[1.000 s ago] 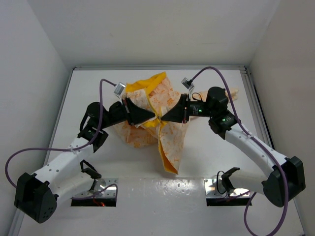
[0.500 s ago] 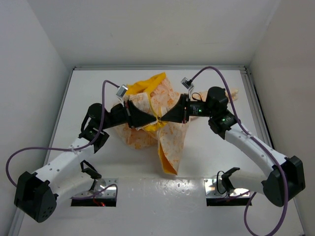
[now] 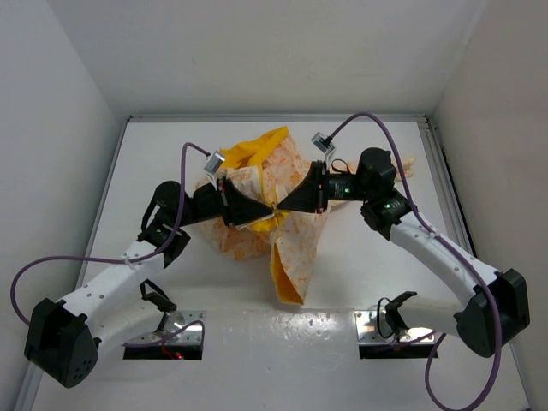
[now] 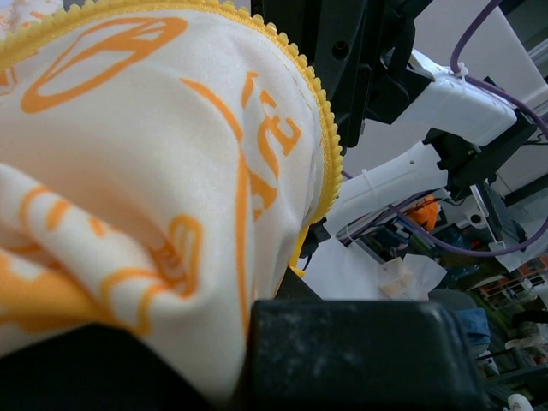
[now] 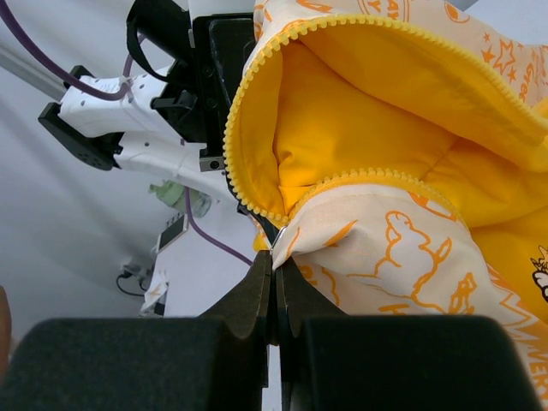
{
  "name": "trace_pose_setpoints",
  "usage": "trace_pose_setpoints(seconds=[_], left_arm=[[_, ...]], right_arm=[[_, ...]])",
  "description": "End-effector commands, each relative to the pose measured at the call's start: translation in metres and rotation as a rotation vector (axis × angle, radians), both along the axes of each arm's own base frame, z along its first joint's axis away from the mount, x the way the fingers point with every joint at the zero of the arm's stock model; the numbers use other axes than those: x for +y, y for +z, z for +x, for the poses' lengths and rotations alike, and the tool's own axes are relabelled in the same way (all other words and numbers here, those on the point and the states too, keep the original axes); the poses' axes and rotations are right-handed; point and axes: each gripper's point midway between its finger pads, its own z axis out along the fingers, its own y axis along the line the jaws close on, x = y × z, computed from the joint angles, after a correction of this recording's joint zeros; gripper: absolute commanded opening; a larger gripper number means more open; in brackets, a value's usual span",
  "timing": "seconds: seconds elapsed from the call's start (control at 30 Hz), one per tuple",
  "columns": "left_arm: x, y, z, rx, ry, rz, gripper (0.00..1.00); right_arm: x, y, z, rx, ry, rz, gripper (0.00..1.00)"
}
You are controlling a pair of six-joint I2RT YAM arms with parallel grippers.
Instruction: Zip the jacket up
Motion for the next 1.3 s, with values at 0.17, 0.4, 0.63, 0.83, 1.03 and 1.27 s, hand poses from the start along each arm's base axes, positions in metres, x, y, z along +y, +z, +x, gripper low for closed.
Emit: trace_pose_setpoints(seconds=[0.17,0.4,0.63,0.83,1.03,1.27], left_arm=[[-0.001,0.011,-0.025,-0.096,-0.086,-0.038,0.00],[-0.002,0.014,-0.026,-0.059,-0.095,-0.058,0.09],[-0.003,0.019,-0.024,-0.035,-0.092,-0.073,0.21],[-0.004,0.017,-0.019,-0.025,-0.074,-0.074,0.14],[-0.004,0.026,-0.012,-0.030,-0.036,-0.089,0.12],[-0.007,0.033,-0.007,-0.031,-0.041,-0.108,0.09]], right_arm=[[0.001,0.024,-0.003,-0.148,0.000,0.059,0.00],[0.002,0.020,-0.001,-0.142,-0.006,0.057,0.00],[0.004,0.021,0.004,-0.123,-0.024,0.068,0.00],[0.004,0.024,0.002,-0.126,-0.022,0.075,0.00],[0.003,0.020,-0.001,-0.114,-0.019,0.069,0.00],[0.002,0.016,-0.003,-0.109,-0.020,0.064,0.00]])
